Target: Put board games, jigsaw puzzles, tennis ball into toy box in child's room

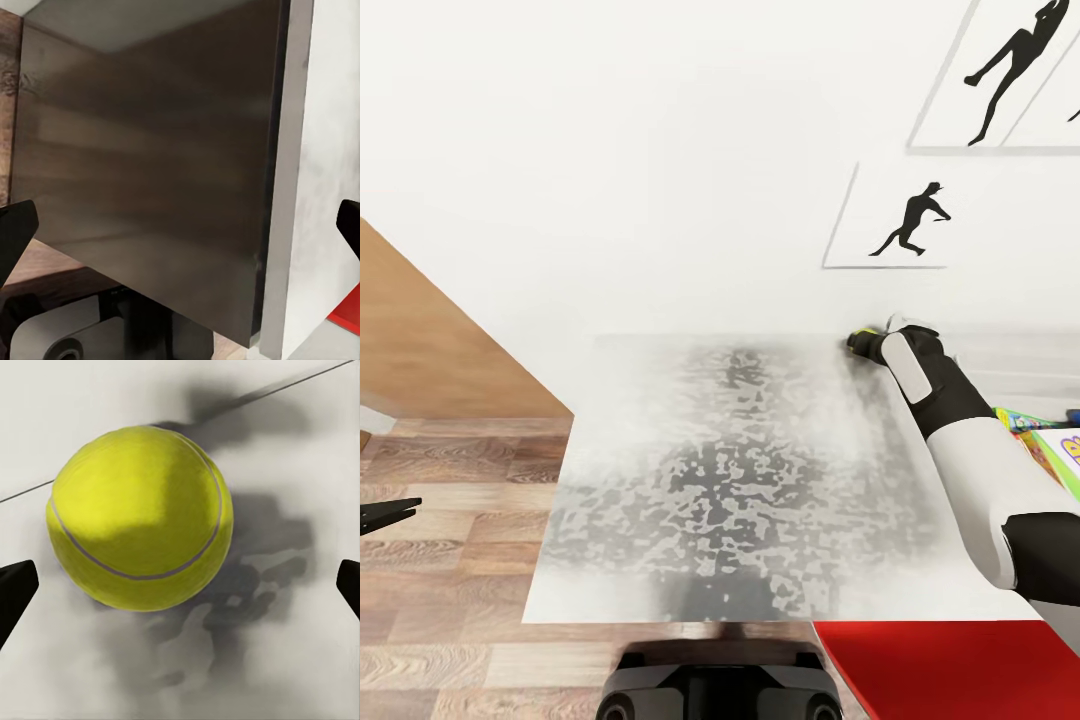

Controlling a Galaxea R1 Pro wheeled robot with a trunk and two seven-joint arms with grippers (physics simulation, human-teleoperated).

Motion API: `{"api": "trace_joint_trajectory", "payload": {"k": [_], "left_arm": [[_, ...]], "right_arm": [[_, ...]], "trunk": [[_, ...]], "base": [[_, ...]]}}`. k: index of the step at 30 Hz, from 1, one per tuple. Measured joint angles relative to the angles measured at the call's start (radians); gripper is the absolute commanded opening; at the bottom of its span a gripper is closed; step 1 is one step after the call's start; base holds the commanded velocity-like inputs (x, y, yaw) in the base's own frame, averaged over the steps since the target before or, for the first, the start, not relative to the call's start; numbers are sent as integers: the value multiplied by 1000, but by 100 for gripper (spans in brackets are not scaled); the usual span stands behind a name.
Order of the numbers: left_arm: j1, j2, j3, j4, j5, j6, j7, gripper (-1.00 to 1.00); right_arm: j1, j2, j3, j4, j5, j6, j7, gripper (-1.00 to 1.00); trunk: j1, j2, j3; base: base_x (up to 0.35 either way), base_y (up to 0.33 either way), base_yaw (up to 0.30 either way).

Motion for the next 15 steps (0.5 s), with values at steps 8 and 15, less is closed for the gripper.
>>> {"api": "trace_joint_trajectory", "payload": {"k": [8,15], "left_arm": [[0,0,0,0,0,0,0,100],[0,0,0,0,0,0,0,100]], "right_arm": [[-1,1,-1,0,2,1,-1,100],[-12,1,-3,0,3,0,0,100]], "trunk": [[0,0,0],[0,0,0]], "base": [[0,0,0],[0,0,0]]}}
